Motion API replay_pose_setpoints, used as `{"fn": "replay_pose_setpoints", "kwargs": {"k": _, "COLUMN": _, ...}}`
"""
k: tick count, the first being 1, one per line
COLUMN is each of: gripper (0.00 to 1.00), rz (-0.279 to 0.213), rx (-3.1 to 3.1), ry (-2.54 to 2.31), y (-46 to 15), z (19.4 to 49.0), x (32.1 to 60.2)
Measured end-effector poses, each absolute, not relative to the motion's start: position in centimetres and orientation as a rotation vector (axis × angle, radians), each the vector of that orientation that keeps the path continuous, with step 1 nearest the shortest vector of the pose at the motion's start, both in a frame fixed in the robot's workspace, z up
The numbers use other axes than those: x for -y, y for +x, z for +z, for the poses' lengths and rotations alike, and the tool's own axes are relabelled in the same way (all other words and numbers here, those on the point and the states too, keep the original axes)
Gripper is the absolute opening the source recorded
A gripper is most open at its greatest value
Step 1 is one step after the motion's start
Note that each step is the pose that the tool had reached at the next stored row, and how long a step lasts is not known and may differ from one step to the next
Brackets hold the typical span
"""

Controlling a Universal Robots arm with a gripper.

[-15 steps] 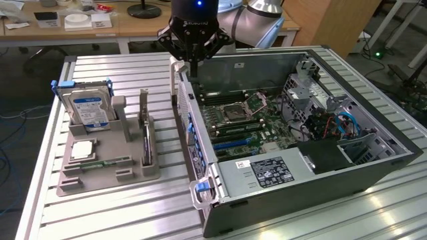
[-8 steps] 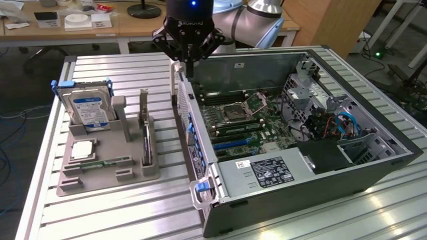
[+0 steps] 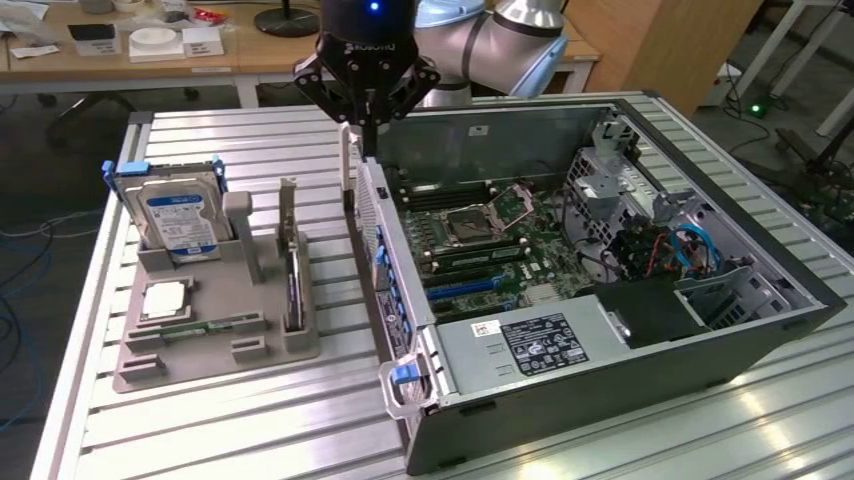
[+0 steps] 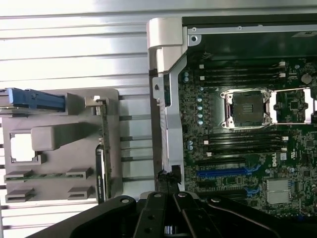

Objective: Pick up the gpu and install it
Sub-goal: 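Reach for the gpu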

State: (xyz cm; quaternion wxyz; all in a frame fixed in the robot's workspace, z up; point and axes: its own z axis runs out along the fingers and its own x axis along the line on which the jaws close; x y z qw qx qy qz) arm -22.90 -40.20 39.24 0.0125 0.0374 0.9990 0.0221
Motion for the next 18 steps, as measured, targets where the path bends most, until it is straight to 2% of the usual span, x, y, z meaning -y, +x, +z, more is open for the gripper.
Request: {"fn": "replay_pose_setpoints", "kwargs": {"k": 18, "gripper": 0.10, "rz": 0.069, "rx": -3.114, "ry": 0.117, "y": -24.7, "z": 39.2, "x": 40.3}}
